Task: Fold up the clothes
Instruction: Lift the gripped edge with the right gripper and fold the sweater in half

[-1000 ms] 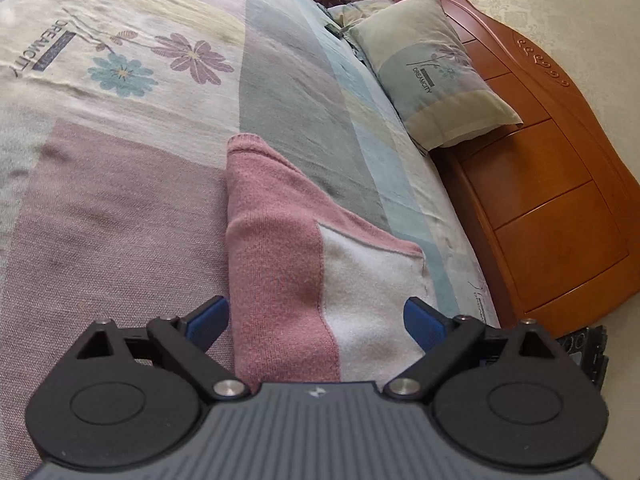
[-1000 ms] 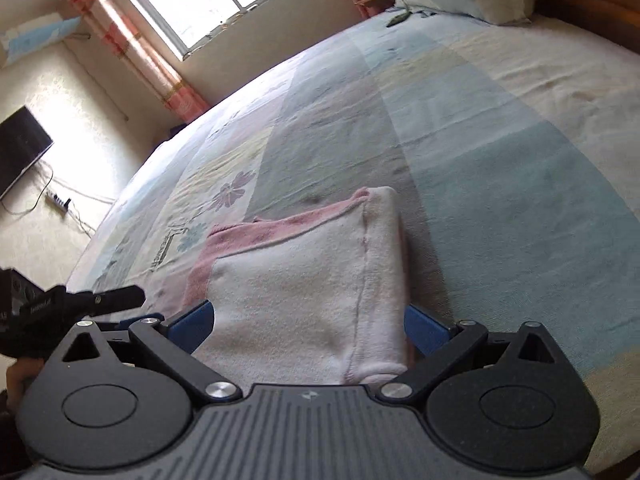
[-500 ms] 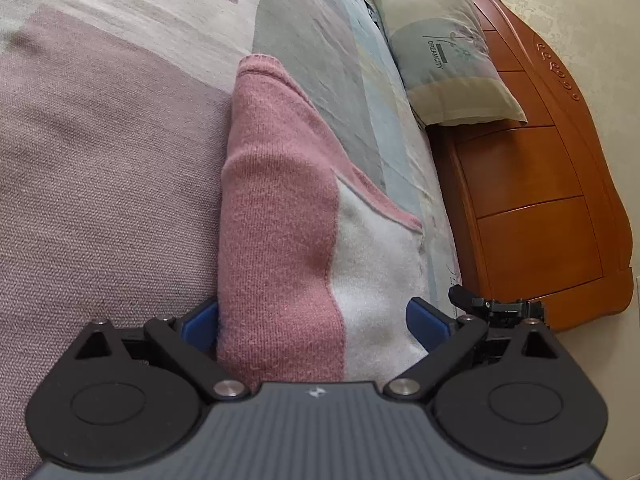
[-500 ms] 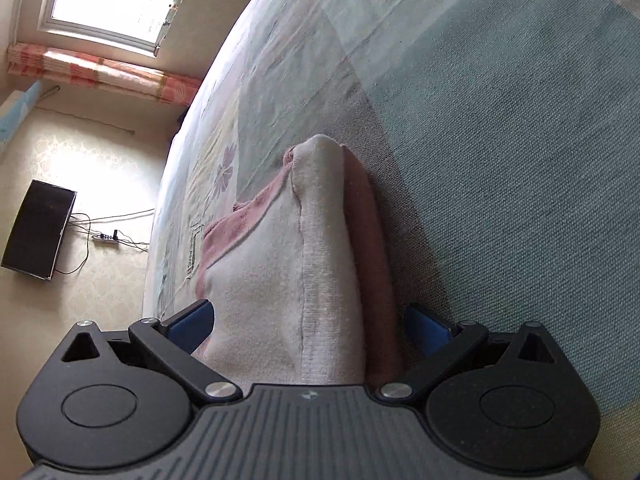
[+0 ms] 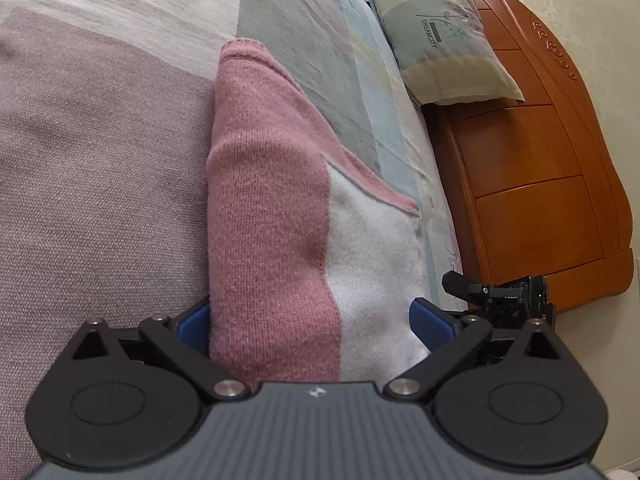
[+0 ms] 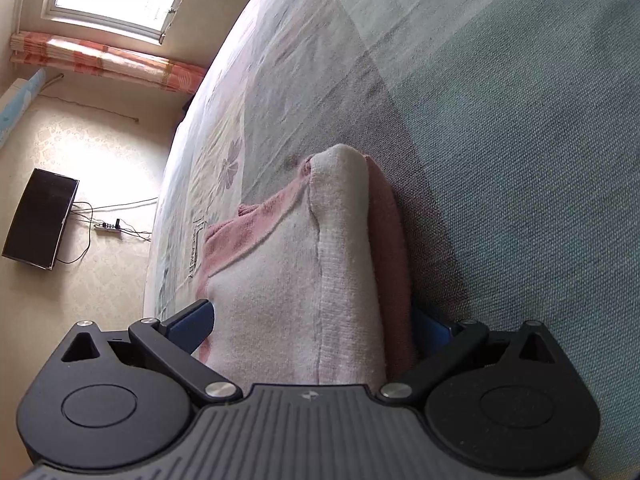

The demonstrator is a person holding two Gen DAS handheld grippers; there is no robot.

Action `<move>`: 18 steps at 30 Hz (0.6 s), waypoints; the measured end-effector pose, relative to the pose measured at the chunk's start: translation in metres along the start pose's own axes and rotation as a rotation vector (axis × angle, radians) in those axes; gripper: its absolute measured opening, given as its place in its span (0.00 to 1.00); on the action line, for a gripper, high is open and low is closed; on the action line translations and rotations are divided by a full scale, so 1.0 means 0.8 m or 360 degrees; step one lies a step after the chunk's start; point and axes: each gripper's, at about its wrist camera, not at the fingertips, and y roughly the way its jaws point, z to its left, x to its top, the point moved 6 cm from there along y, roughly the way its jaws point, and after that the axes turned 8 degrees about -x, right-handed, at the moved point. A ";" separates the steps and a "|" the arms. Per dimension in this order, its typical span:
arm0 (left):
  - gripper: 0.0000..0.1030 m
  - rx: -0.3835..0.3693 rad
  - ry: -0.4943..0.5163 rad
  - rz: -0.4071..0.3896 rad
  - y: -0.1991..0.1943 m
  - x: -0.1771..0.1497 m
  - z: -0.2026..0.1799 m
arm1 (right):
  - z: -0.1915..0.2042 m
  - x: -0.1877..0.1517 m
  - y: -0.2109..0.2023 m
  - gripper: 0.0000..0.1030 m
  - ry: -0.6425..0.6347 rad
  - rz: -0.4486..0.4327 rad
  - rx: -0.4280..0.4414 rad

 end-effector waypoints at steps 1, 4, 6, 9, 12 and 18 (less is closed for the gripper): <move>0.96 -0.0011 0.0007 0.0008 -0.002 -0.004 0.000 | 0.000 -0.006 -0.002 1.00 -0.0003 0.0021 0.0005; 0.96 -0.0022 -0.0004 -0.0011 0.005 0.009 -0.001 | 0.000 -0.012 -0.004 1.00 -0.0007 0.0036 0.0017; 0.96 -0.0008 -0.0010 -0.0036 0.015 0.024 -0.003 | 0.000 -0.005 0.000 1.00 0.0020 0.0041 0.0024; 0.98 0.0032 -0.0009 -0.0010 0.030 0.035 -0.010 | 0.005 0.010 0.010 1.00 0.0029 0.0049 0.0035; 0.98 0.0016 0.0005 0.0046 0.027 0.026 -0.011 | 0.007 0.016 0.014 1.00 0.0026 0.0050 0.0051; 0.98 -0.0132 -0.0105 0.0116 0.020 0.012 -0.002 | 0.005 -0.006 0.000 1.00 -0.0045 0.0136 0.0105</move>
